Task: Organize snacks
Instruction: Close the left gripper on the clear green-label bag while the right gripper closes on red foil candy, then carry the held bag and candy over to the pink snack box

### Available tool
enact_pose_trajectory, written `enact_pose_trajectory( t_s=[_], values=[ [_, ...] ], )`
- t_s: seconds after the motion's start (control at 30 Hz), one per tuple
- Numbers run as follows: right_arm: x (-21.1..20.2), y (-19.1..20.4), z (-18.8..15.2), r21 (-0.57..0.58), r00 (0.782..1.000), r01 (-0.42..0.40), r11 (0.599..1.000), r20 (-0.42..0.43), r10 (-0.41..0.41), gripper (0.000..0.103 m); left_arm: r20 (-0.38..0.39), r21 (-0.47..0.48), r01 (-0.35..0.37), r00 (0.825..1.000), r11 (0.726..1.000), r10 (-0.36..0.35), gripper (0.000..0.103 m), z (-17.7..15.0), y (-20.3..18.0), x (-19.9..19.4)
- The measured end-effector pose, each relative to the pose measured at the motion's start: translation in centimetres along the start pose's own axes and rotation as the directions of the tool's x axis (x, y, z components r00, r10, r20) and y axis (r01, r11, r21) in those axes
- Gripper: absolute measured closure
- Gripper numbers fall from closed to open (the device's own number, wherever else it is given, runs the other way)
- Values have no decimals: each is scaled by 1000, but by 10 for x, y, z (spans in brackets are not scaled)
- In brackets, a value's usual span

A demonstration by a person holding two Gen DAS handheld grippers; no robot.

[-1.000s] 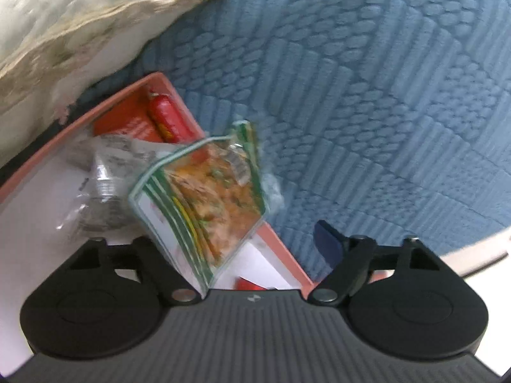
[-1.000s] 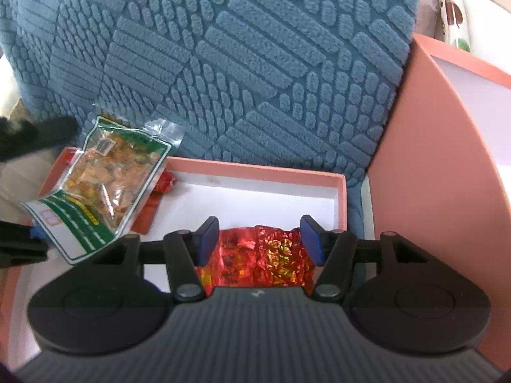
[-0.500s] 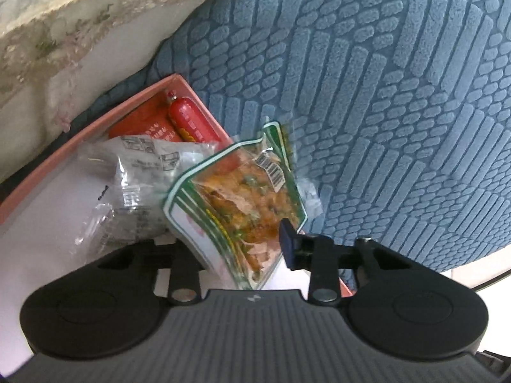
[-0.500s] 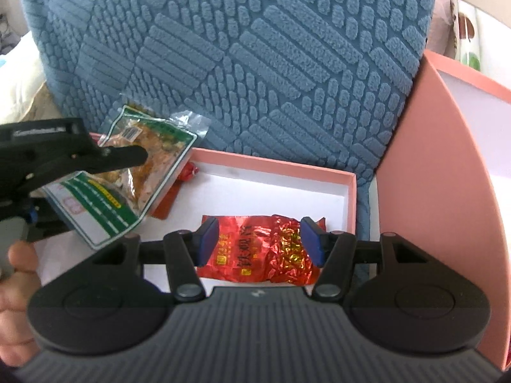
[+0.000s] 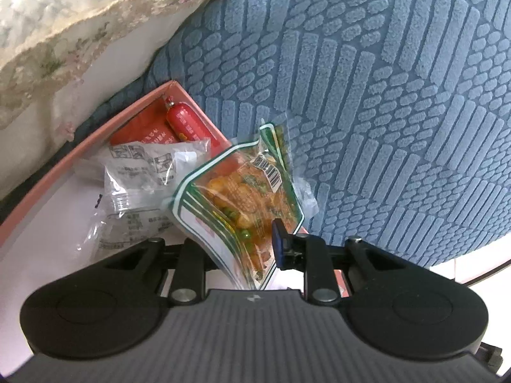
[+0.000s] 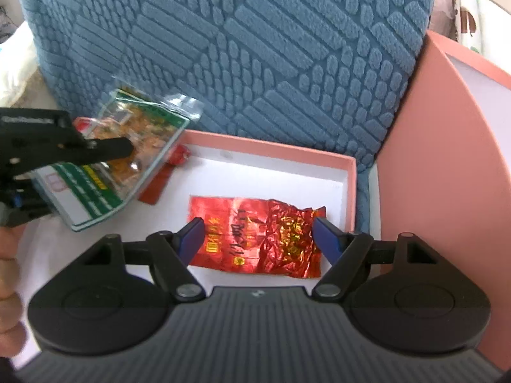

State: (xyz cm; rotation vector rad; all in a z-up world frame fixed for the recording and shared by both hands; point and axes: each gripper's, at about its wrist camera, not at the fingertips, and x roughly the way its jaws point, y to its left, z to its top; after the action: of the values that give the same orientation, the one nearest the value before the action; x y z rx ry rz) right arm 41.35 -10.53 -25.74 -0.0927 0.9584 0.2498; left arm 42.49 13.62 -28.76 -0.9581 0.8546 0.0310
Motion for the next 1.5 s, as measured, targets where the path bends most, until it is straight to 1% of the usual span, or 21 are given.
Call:
enact_pose_trajectory(
  t_s=[0.07, 0.1, 0.17, 0.27, 0.3, 0.33, 0.37, 0.4, 0.43, 0.47, 0.5, 0.57, 0.73, 1.0, 1.1, 1.33, 1.5],
  values=[
    [3, 3, 0, -10, 1000, 13, 1000, -1, -13, 27, 0, 0, -1, 1000, 1000, 1, 77, 1, 2, 1],
    [4, 4, -1, -14, 1000, 17, 1000, -2, -17, 25, 0, -1, -1, 1000, 1000, 1, 77, 1, 2, 1],
    [6, 6, -2, -16, 1000, 22, 1000, -1, -22, 24, -1, -1, -2, 1000, 1000, 2, 77, 1, 2, 0],
    [9, 7, -2, 6, 1000, 17, 1000, -3, -17, 27, -2, -7, 0, 1000, 1000, 0, 77, 1, 1, 1],
    [10, 8, -3, 10, 1000, 18, 1000, -4, -18, 33, -2, -7, -1, 1000, 1000, 1, 77, 1, 1, 2],
    [10, 10, -3, 6, 1000, 25, 1000, -2, -25, 36, -2, -6, -1, 1000, 1000, 1, 77, 1, 1, 2],
    [10, 12, -4, 1, 1000, 21, 1000, 0, -21, 43, -2, -6, -2, 1000, 1000, 2, 77, 0, 1, 3],
    [10, 14, -5, -5, 1000, 15, 1000, 0, -15, 52, -2, -5, -2, 1000, 1000, 2, 77, 0, 1, 3],
    [10, 16, -5, -15, 1000, 12, 1000, 1, -12, 59, -2, -4, -2, 1000, 1000, 2, 77, 0, 0, 3],
    [10, 18, -6, -7, 1000, 11, 1000, 13, -11, 70, -3, -5, -2, 1000, 1000, 2, 77, 0, 1, 3],
    [10, 20, -6, -8, 1000, 8, 1000, 13, -8, 71, -3, -5, -2, 1000, 1000, 2, 77, 0, 1, 4],
    [10, 24, -7, -22, 1000, 9, 1000, 20, -9, 73, -2, -1, -3, 1000, 1000, 3, 77, 0, 0, 3],
    [12, 27, -6, 3, 1000, -3, 1000, 26, 3, 73, 5, 23, -7, 1000, 1000, 7, 80, -1, -3, -1],
    [-2, 19, -7, 12, 998, -38, 999, 55, 37, 73, 36, 101, -31, 999, 994, 28, 84, -8, -14, -18],
    [-14, 17, -9, 16, 996, -49, 999, 70, 48, 73, 35, 117, -36, 999, 992, 33, 86, -12, -16, -23],
    [-39, 10, -9, 35, 992, -73, 997, 110, 69, 73, 56, 178, -44, 998, 983, 34, 88, -28, -25, -50],
    [-48, 8, -21, 57, 993, -74, 996, 100, 68, 73, 73, 201, -70, 996, 977, 57, 91, -45, -30, -60]
  ],
)
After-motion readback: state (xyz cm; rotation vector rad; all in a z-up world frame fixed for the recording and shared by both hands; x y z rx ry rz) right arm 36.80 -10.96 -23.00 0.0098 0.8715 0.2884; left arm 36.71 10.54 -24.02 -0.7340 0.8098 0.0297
